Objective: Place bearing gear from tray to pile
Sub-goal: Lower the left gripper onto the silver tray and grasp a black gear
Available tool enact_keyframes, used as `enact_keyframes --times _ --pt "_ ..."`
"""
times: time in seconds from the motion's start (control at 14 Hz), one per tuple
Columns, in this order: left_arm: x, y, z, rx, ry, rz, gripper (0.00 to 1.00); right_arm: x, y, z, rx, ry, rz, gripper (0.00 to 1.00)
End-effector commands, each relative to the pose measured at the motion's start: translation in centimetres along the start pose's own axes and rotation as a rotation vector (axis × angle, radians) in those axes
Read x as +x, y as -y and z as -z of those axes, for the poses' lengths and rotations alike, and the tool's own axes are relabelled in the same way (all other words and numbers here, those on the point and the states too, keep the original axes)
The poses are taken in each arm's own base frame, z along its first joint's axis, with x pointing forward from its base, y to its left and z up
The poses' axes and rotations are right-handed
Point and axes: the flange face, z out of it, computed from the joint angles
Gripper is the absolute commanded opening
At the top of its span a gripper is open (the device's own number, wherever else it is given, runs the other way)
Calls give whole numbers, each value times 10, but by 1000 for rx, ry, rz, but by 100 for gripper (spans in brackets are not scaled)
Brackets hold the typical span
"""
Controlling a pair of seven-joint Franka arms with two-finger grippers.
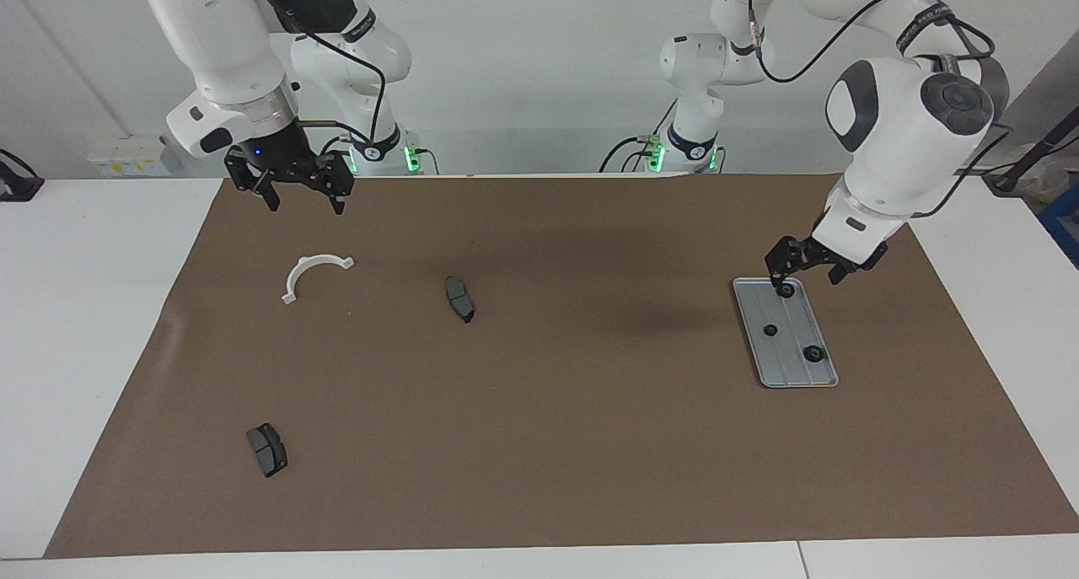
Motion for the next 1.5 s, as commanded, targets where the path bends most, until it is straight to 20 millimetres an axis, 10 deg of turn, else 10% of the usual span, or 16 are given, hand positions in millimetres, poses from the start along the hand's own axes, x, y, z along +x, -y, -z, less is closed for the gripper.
enact_keyframes --times 0.0,0.57,1.43 --pt "2 14 -23 -18 -24 -6 100 1 -3 1 8 -4 15 100" --pt "13 47 -107 -17 14 45 87 1 -3 1 8 -4 15 100" --pt "-8 48 -171 -18 41 56 71 1 -3 1 8 -4 15 100"
